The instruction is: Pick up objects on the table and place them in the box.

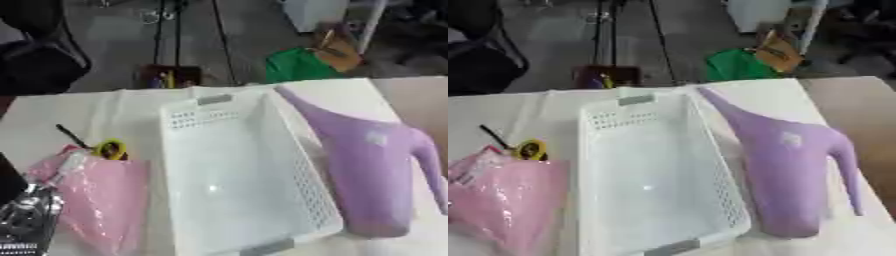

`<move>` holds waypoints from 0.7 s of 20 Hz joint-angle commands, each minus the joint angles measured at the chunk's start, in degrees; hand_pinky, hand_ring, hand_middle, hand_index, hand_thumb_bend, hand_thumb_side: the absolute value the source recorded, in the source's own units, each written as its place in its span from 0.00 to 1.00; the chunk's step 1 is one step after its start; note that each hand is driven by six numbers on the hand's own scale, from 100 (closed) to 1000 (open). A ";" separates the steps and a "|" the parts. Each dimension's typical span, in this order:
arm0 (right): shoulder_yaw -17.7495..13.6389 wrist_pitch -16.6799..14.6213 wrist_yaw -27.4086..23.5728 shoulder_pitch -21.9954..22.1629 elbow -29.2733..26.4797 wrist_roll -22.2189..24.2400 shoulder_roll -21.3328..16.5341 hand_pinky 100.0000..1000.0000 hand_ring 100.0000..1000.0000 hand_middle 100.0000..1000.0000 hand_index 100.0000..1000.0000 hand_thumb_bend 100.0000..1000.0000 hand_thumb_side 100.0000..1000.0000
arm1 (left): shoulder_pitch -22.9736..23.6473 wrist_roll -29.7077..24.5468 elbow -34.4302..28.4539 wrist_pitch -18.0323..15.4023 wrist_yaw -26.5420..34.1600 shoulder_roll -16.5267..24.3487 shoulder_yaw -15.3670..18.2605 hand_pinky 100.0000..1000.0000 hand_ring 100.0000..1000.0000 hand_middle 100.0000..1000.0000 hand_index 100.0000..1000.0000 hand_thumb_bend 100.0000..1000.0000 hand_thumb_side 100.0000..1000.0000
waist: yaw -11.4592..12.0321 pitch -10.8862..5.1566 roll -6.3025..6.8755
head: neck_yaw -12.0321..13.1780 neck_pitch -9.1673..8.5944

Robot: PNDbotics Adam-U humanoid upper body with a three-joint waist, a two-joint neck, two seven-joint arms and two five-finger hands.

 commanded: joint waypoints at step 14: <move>-0.63 0.69 -0.59 -0.27 -0.95 1.66 -2.59 0.72 0.67 0.63 0.68 0.00 0.94 | -0.47 0.16 -0.68 0.00 0.25 -0.03 0.02 0.67 0.62 0.70 0.75 0.00 0.98 | -0.15 -1.02 -0.23 | -0.71 -0.52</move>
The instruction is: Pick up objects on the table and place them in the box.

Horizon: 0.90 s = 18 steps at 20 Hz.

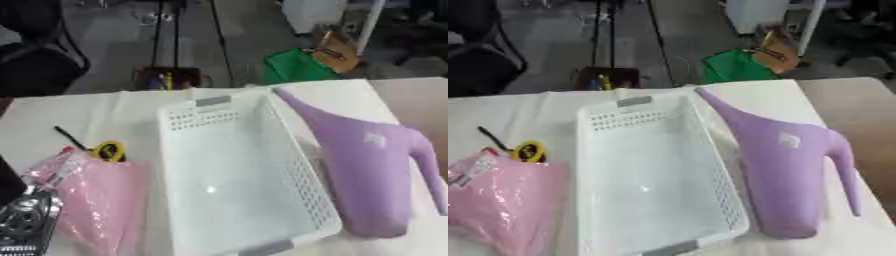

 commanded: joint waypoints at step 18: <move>10.39 -6.08 3.89 -12.99 21.37 21.02 -25.50 0.71 0.81 0.79 0.88 0.02 1.00 | 0.58 -0.85 -0.68 -0.38 0.38 -0.15 -0.60 0.67 0.62 0.70 0.75 0.00 0.98 | -0.38 -3.07 -1.25 | -0.94 3.34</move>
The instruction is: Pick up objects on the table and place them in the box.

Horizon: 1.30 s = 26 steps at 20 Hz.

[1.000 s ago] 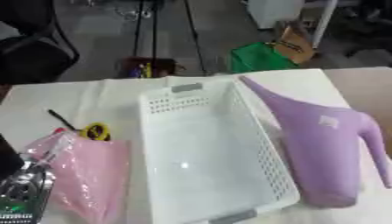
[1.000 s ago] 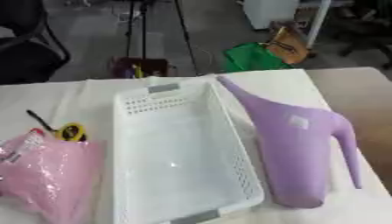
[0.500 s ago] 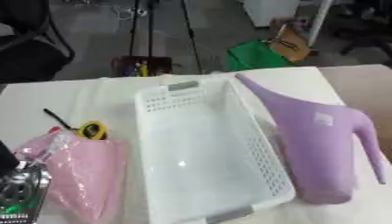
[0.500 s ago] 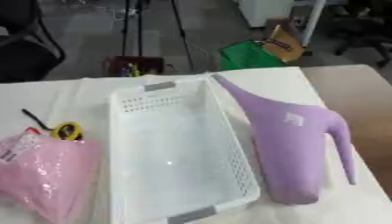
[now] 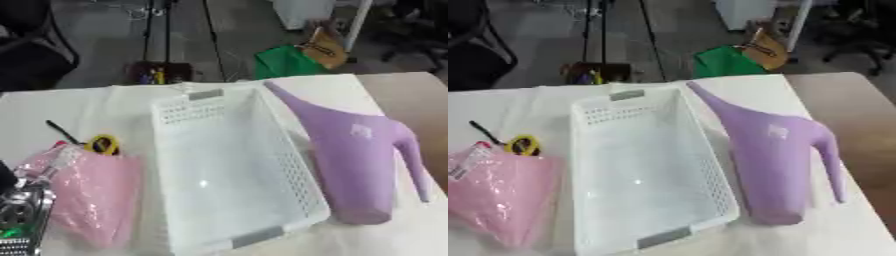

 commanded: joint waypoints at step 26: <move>20.97 -31.46 19.48 -25.07 39.47 25.07 -1.57 0.80 0.97 1.00 1.00 0.12 1.00 | 0.11 -1.61 -0.69 -0.58 1.60 -0.17 -1.48 0.67 0.62 0.70 0.74 0.00 0.98 | 0.67 -2.15 -0.84 | -0.88 0.20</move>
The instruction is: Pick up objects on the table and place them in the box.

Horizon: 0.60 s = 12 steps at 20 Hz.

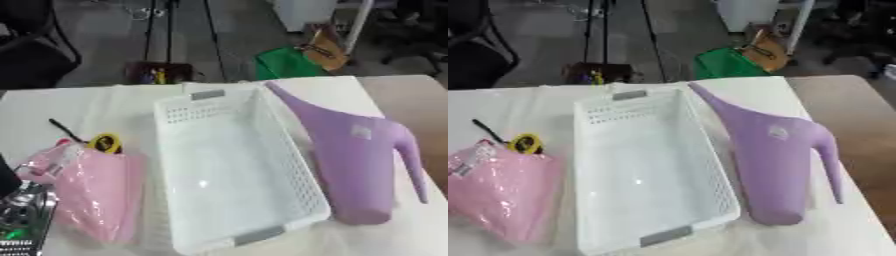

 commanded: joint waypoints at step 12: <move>2.05 -10.81 -1.34 -15.80 18.59 13.96 11.87 0.88 1.00 1.00 1.00 0.27 0.85 | 0.09 -0.65 -0.69 0.00 0.92 -0.57 -0.52 0.67 0.62 0.70 0.74 0.00 0.98 | -0.21 -1.85 -0.01 | -0.69 0.24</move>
